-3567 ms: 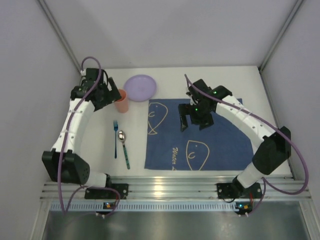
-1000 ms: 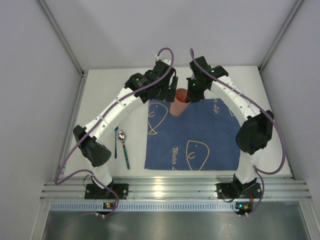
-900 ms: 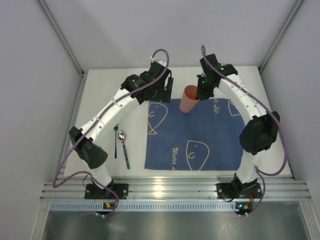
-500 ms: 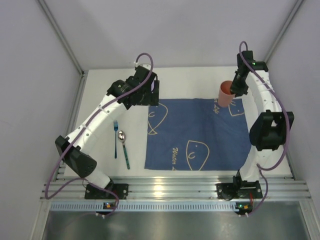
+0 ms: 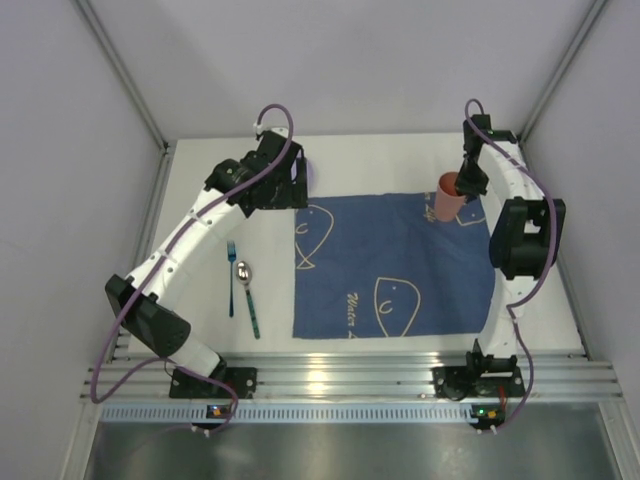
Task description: Set the dinner table for one person
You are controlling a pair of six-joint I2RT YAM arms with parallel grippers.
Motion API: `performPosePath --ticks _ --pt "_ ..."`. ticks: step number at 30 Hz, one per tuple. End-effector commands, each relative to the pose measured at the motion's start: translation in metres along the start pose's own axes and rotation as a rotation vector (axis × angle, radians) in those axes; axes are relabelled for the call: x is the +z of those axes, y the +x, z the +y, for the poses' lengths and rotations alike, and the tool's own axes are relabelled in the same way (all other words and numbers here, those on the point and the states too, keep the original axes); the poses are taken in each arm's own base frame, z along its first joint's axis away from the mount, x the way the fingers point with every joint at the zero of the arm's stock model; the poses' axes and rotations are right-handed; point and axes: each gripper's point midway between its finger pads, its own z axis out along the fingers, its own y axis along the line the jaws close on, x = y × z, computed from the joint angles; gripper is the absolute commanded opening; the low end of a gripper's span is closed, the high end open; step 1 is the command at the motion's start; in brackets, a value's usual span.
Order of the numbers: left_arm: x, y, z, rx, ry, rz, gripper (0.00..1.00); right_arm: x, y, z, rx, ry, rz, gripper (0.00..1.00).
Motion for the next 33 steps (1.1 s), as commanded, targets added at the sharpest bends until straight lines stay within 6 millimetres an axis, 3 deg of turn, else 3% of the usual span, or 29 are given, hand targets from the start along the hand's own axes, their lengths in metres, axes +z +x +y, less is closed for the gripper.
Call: performPosePath --ticks 1,5,10,16,17,20,21,23,24,29,33 --pt "-0.012 -0.007 0.009 -0.029 -0.006 -0.033 0.87 0.023 -0.019 0.005 0.065 -0.031 -0.043 0.00" --pt "-0.009 -0.011 0.012 -0.031 -0.015 -0.033 0.87 0.020 -0.022 0.006 0.079 -0.035 -0.055 0.00" --pt "-0.003 -0.017 0.012 -0.028 -0.019 -0.037 0.87 -0.001 -0.030 -0.002 0.083 -0.031 -0.104 0.00" --pt "0.006 -0.024 0.011 -0.043 0.000 -0.035 0.87 0.000 -0.018 -0.004 0.063 -0.036 -0.078 0.03" --pt "0.007 -0.026 0.014 -0.054 0.003 -0.039 0.87 0.002 -0.014 -0.001 0.057 -0.051 -0.062 0.07" --pt "0.013 -0.031 0.018 -0.082 0.018 -0.035 0.87 0.008 -0.004 0.002 0.048 -0.065 -0.026 0.35" --pt "0.015 -0.032 0.020 -0.088 0.017 -0.035 0.87 0.005 -0.004 0.001 0.048 -0.069 -0.031 0.52" --pt "0.020 -0.035 0.022 -0.104 0.024 -0.035 0.87 0.002 -0.001 0.000 0.048 -0.070 -0.031 0.66" --pt "0.023 -0.035 0.023 -0.109 0.025 -0.031 0.87 -0.005 -0.003 -0.001 0.052 -0.073 -0.046 0.78" --pt "0.038 -0.040 0.029 -0.149 0.038 -0.029 0.86 -0.033 -0.007 -0.006 0.069 -0.098 -0.087 1.00" --pt "0.049 -0.048 0.025 -0.168 0.070 -0.030 0.86 -0.075 -0.016 -0.012 0.097 -0.134 -0.163 1.00"
